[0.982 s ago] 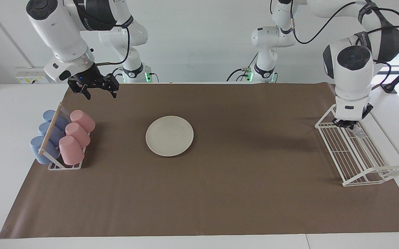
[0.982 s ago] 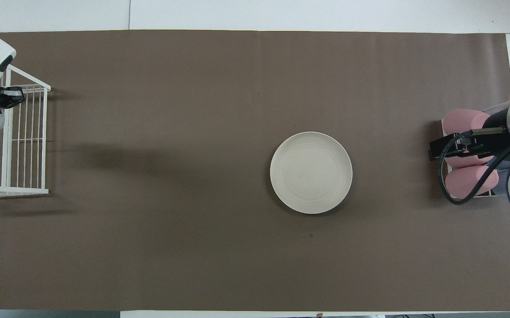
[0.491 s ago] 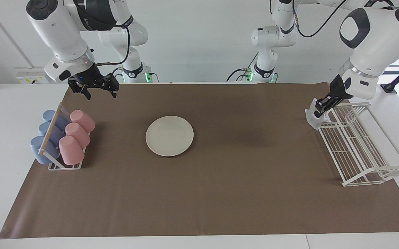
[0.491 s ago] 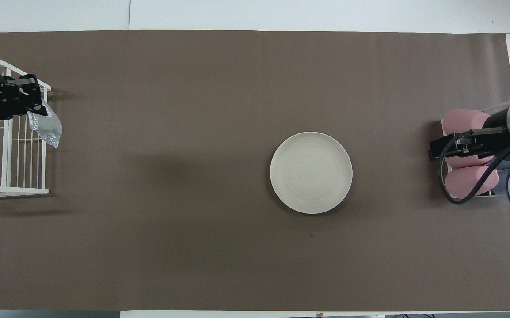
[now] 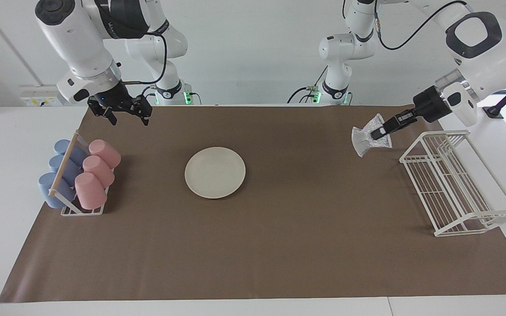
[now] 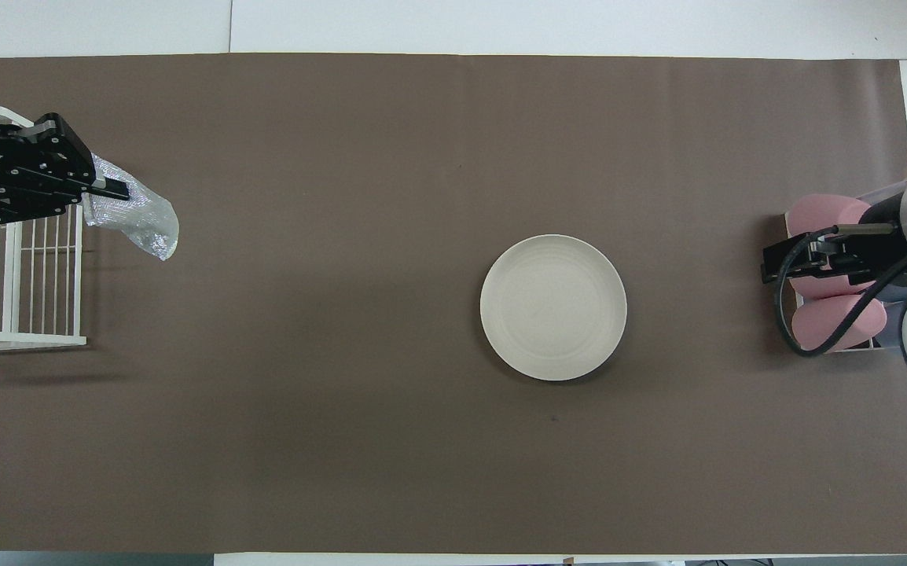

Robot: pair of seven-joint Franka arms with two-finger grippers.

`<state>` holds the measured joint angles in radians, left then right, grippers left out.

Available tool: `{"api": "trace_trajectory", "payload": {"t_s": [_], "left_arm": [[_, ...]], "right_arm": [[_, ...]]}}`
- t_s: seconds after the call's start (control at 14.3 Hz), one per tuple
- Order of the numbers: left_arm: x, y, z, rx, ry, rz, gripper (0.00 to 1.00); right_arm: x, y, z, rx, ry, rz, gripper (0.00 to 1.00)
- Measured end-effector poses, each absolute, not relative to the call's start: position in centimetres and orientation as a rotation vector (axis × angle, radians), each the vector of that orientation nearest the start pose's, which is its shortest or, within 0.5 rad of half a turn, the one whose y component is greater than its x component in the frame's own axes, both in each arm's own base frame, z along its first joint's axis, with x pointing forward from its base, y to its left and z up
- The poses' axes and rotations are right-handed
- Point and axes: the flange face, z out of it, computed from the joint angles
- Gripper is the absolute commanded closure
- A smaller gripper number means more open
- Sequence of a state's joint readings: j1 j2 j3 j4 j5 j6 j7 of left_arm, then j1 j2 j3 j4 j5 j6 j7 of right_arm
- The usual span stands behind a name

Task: Wipe plate with sponge
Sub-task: 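Lift the scrubber out of the rack with the left gripper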

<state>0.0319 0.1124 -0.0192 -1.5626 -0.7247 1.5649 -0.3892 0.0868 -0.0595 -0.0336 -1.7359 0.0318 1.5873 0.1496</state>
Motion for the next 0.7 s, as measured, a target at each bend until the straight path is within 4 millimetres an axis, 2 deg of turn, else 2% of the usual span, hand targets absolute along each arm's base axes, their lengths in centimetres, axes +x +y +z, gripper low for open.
{"api": "trace_trajectory", "payload": {"t_s": [0.14, 0.35, 0.7], "left_arm": [[57.5, -7.6, 58.0, 2.241, 0.496, -0.337, 1.00], [54.9, -9.7, 55.3, 2.079, 0.443, -0.335, 1.00], [51.1, -16.4, 51.2, 1.927, 0.301, -0.338, 1.00]], "right_arm": [[53.1, 3.4, 58.1, -3.108, 0.229, 0.145, 0.00], [53.1, 3.3, 58.1, -3.105, 0.288, 0.145, 0.00], [53.1, 3.4, 58.1, -3.095, 0.409, 0.147, 0.00]]}}
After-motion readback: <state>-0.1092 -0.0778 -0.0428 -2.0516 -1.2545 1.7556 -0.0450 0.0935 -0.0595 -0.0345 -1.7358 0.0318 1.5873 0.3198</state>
